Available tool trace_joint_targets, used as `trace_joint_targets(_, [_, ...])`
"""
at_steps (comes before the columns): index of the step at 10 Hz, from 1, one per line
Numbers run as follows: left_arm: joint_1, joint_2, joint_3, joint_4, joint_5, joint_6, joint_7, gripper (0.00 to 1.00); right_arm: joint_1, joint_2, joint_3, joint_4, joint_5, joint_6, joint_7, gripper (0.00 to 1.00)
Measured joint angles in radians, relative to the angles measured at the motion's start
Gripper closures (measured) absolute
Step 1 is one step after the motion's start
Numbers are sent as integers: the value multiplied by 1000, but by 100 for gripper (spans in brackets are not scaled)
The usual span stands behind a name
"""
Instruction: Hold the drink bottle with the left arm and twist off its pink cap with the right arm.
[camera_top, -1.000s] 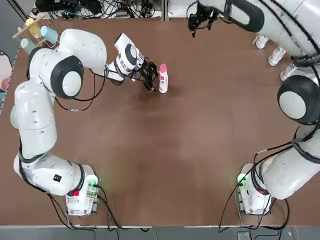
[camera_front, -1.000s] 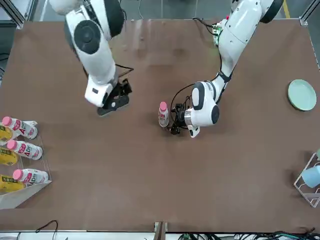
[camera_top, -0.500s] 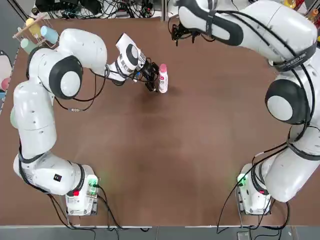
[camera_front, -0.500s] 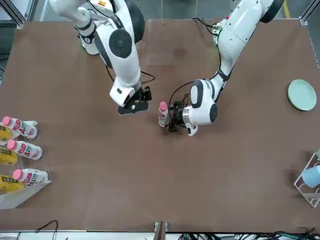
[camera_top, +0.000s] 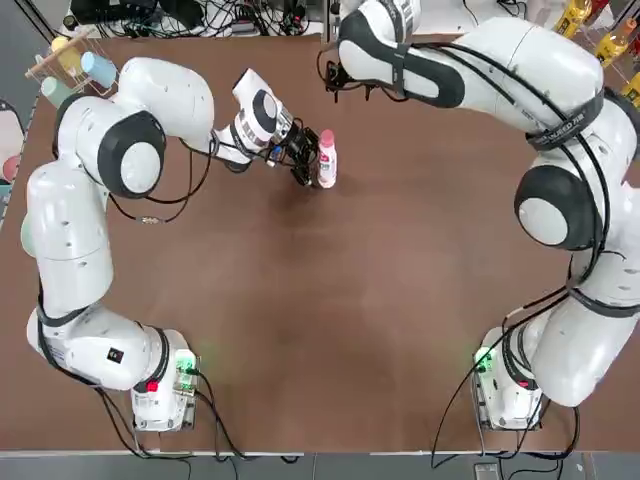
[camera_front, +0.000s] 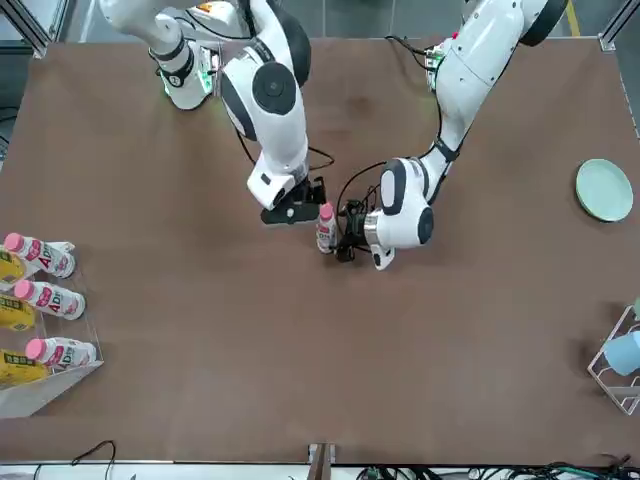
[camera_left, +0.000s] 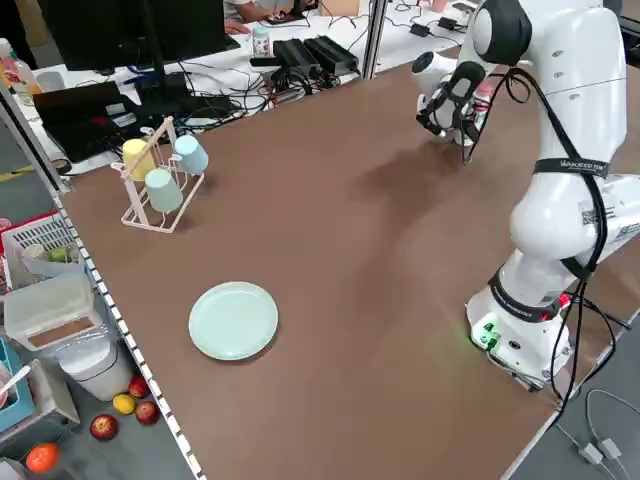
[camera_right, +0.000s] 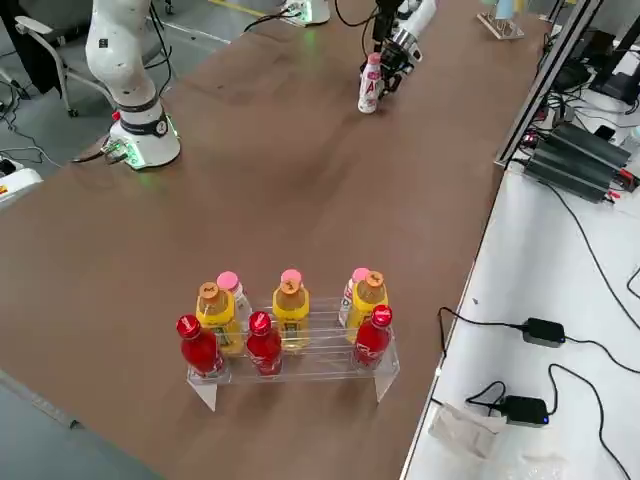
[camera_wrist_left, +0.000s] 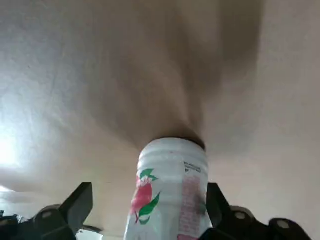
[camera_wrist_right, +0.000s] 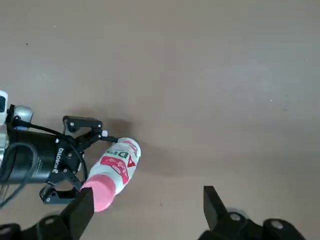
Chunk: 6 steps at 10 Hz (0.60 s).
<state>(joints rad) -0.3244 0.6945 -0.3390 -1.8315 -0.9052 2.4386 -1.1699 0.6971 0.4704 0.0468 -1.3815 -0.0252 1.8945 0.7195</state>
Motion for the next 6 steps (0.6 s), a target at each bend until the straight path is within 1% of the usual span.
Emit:
trace_joint_targets(3, [0, -1, -4, 2, 0, -1, 2, 0, 40, 50, 0, 0, -2, 56, 60, 7])
trace_joint_targets(6, [2, -3, -4, 3, 5, -1, 4, 1, 72, 89, -1, 1, -4, 66, 75, 8])
